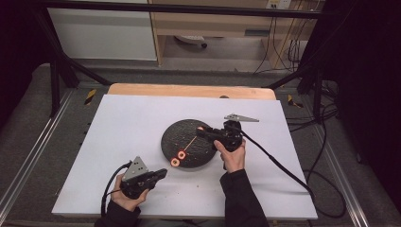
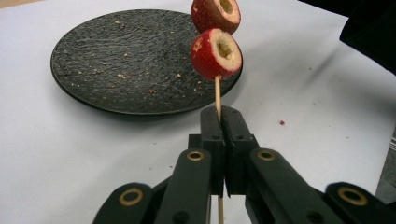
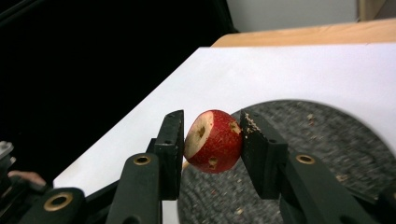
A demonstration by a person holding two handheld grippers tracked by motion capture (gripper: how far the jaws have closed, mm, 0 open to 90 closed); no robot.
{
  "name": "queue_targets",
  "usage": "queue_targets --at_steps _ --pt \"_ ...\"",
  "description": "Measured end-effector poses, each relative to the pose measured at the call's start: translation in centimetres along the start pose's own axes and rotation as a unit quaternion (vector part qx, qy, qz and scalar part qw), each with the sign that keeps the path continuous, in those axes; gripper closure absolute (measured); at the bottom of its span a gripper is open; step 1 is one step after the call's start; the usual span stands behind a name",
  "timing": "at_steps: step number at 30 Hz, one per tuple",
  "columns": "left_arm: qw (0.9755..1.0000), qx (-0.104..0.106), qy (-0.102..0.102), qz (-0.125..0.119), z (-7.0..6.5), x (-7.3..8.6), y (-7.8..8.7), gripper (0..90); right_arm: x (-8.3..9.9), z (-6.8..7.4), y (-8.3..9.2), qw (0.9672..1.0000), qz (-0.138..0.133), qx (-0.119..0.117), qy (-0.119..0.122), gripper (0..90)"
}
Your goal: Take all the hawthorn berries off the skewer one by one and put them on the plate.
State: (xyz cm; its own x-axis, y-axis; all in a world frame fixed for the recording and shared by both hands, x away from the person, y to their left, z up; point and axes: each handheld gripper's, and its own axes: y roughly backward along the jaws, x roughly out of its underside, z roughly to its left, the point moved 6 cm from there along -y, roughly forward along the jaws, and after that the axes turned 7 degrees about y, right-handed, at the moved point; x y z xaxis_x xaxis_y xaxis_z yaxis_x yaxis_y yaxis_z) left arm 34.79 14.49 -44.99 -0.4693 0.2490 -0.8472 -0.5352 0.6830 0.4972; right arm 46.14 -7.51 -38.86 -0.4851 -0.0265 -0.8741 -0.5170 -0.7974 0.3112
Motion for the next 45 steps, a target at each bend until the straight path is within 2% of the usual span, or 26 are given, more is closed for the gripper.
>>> queue_targets --at_steps 5,9,15,23,33,39,40,42,45 --pt "1.0000 -0.003 0.003 0.000 0.2 0.1 0.1 88.3 -0.8 -1.4 0.1 0.9998 -0.002 0.020 0.002 62.1" --pt "0.9999 -0.007 0.008 -0.001 0.5 0.0 0.2 88.3 -0.7 -2.6 -0.5 0.9995 0.005 0.031 -0.003 62.0" --pt "0.9998 -0.011 0.016 -0.005 1.0 -0.1 0.5 88.3 1.9 -3.5 -2.9 0.9980 0.049 0.040 -0.001 62.0" --pt "0.9997 -0.013 0.020 -0.002 1.2 -0.1 0.4 88.3 5.9 -4.1 -5.6 0.9933 0.105 0.050 0.001 61.9" --pt "0.9997 -0.014 0.020 0.002 1.2 0.0 0.3 88.3 7.4 -4.3 -6.3 0.9900 0.127 0.060 0.011 61.1" --pt "0.9997 -0.014 0.021 0.002 1.2 0.0 0.2 88.3 6.7 -4.1 -5.7 0.9905 0.119 0.066 0.022 50.6" --pt "0.9997 -0.014 0.021 0.002 1.2 0.0 0.2 88.3 6.2 -3.8 -5.2 0.9912 0.111 0.065 0.031 44.3" --pt "0.9997 -0.014 0.021 0.002 1.2 0.0 0.2 88.3 5.9 -3.6 -4.9 0.9915 0.107 0.065 0.035 41.0" --pt "0.9997 -0.014 0.020 0.003 1.1 0.0 0.1 88.3 5.1 -2.9 -3.5 0.9948 0.082 0.052 0.030 25.2"
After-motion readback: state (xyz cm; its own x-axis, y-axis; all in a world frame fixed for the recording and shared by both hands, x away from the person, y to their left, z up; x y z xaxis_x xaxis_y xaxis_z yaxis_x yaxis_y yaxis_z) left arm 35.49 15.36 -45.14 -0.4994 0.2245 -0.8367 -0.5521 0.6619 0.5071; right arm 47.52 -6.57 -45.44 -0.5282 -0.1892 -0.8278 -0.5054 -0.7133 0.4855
